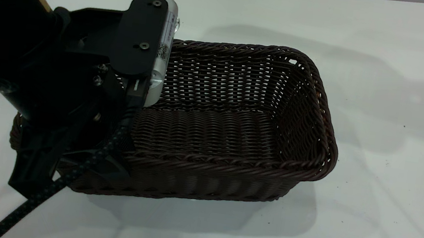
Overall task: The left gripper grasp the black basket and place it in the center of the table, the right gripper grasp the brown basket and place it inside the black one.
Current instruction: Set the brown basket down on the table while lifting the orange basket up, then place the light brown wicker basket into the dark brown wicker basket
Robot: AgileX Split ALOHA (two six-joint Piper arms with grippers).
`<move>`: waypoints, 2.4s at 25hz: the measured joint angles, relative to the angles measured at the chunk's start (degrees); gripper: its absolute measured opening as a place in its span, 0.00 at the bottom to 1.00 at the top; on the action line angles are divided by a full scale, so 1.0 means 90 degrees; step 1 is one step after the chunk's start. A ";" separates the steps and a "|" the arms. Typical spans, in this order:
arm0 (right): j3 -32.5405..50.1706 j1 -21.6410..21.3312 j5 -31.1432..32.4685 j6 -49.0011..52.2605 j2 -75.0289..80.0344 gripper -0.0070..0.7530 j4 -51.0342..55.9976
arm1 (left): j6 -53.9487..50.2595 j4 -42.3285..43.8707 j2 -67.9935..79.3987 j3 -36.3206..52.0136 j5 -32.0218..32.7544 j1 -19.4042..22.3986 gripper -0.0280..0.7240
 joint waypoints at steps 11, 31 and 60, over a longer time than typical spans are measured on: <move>0.0000 0.0000 0.0006 -0.0227 0.0000 0.15 0.0266 | -0.0074 0.0352 0.0000 0.0000 -0.0508 0.0000 0.21; 0.0000 0.0000 -0.0047 -0.0234 0.0000 0.15 0.0318 | -0.0975 0.0228 -0.0037 0.0000 -0.0415 -0.0042 0.79; 0.0000 0.1309 0.0784 -0.0913 0.1218 0.15 0.1433 | -0.1040 0.0309 -0.3562 -0.0939 -0.1001 -0.1275 0.86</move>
